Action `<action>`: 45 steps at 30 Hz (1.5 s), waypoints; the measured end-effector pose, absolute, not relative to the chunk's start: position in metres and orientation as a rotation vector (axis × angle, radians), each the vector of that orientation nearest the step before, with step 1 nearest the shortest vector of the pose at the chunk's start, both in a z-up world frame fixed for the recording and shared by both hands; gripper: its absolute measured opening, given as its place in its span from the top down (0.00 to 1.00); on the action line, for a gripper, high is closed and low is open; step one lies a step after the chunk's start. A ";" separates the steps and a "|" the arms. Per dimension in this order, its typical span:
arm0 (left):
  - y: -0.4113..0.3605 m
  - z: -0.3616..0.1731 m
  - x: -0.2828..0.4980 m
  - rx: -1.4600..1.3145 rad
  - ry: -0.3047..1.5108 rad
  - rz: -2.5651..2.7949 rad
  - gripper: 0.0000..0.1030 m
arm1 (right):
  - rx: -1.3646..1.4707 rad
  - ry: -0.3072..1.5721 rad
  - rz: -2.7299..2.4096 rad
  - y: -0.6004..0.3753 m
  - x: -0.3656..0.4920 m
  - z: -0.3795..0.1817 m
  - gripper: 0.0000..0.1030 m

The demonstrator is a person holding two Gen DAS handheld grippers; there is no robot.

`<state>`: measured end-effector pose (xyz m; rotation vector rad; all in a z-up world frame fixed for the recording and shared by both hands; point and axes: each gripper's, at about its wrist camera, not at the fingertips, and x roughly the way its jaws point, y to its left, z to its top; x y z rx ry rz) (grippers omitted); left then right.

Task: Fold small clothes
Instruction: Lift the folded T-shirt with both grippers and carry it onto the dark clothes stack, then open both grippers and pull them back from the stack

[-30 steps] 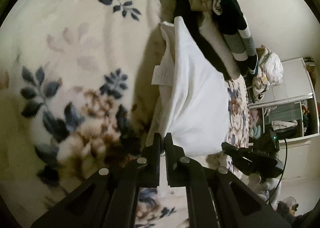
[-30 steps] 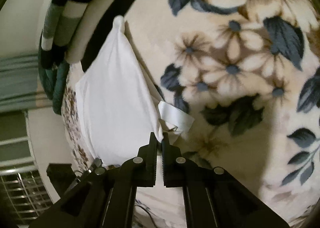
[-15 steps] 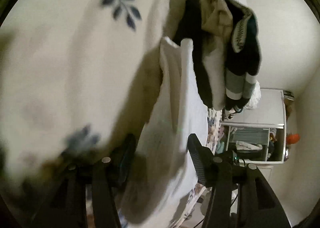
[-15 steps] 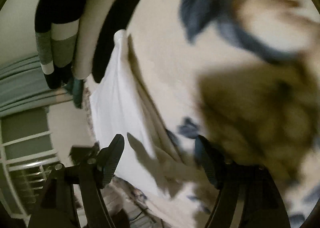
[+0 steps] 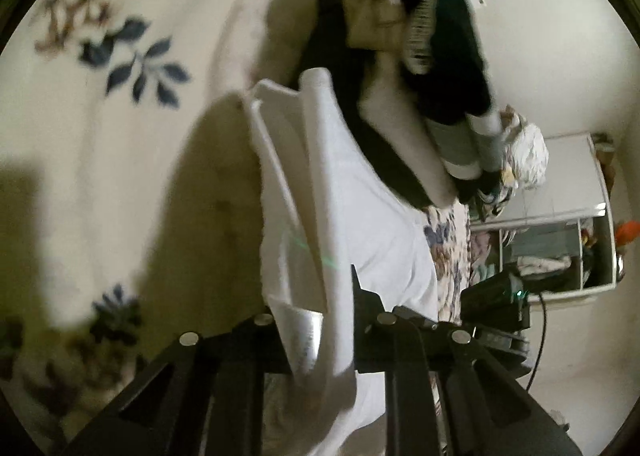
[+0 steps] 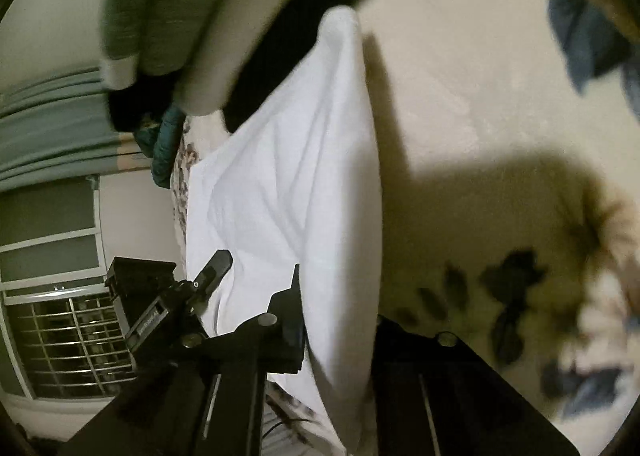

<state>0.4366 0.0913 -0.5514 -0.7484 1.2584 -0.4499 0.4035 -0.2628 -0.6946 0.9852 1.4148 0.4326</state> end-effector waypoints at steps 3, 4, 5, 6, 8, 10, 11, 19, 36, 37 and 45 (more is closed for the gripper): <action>0.086 -0.516 0.431 -0.687 1.261 -0.460 0.86 | 0.976 1.408 0.425 -0.265 0.393 -0.663 0.90; 0.084 -0.503 0.431 -0.673 1.259 -0.464 0.86 | 0.972 1.404 0.424 -0.268 0.389 -0.651 0.90; 0.082 -0.484 0.430 -0.654 1.249 -0.470 0.86 | 0.969 1.397 0.425 -0.269 0.386 -0.637 0.90; 0.082 -0.472 0.431 -0.645 1.242 -0.474 0.86 | 0.963 1.385 0.429 -0.270 0.383 -0.617 0.90; 0.078 -0.446 0.437 -0.632 1.224 -0.483 0.86 | 0.955 1.360 0.433 -0.277 0.382 -0.582 0.90; 0.071 -0.420 0.445 -0.619 1.196 -0.493 0.86 | 0.946 1.325 0.444 -0.286 0.386 -0.546 0.90; 0.066 -0.406 0.452 -0.615 1.180 -0.499 0.86 | 0.938 1.307 0.447 -0.294 0.390 -0.527 0.90; 0.025 -0.352 0.552 -0.539 1.087 -0.466 0.85 | 0.861 1.195 0.459 -0.321 0.483 -0.435 0.90; -0.033 -0.411 0.667 -0.301 1.090 -0.299 0.77 | 0.730 1.279 0.380 -0.358 0.650 -0.504 0.89; -0.033 -0.409 0.665 -0.290 1.089 -0.285 0.68 | 0.716 1.282 0.379 -0.358 0.649 -0.504 0.85; -0.032 -0.395 0.637 -0.177 1.091 -0.164 0.10 | 0.321 1.319 0.132 -0.334 0.618 -0.481 0.23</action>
